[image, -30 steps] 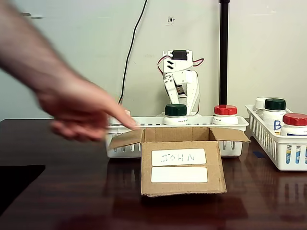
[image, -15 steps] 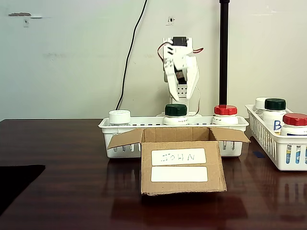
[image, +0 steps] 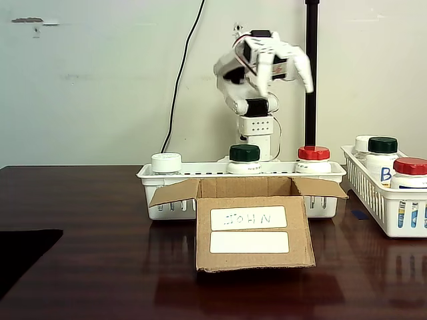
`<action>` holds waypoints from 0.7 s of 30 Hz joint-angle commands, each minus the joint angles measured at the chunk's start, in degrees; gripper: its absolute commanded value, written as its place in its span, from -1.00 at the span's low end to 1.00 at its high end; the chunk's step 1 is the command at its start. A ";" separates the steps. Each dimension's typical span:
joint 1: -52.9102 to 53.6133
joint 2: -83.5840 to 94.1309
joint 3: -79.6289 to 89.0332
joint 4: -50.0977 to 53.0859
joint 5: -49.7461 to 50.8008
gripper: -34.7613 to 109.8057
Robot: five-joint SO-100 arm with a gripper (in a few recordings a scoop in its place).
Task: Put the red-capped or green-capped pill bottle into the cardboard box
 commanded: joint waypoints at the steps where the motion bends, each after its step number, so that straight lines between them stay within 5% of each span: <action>1: -5.62 -12.30 -8.88 -9.05 -0.88 0.50; 8: -10.37 -36.91 -20.92 -22.94 -2.20 0.50; 21: -11.60 -62.75 -34.98 -33.66 -0.09 0.50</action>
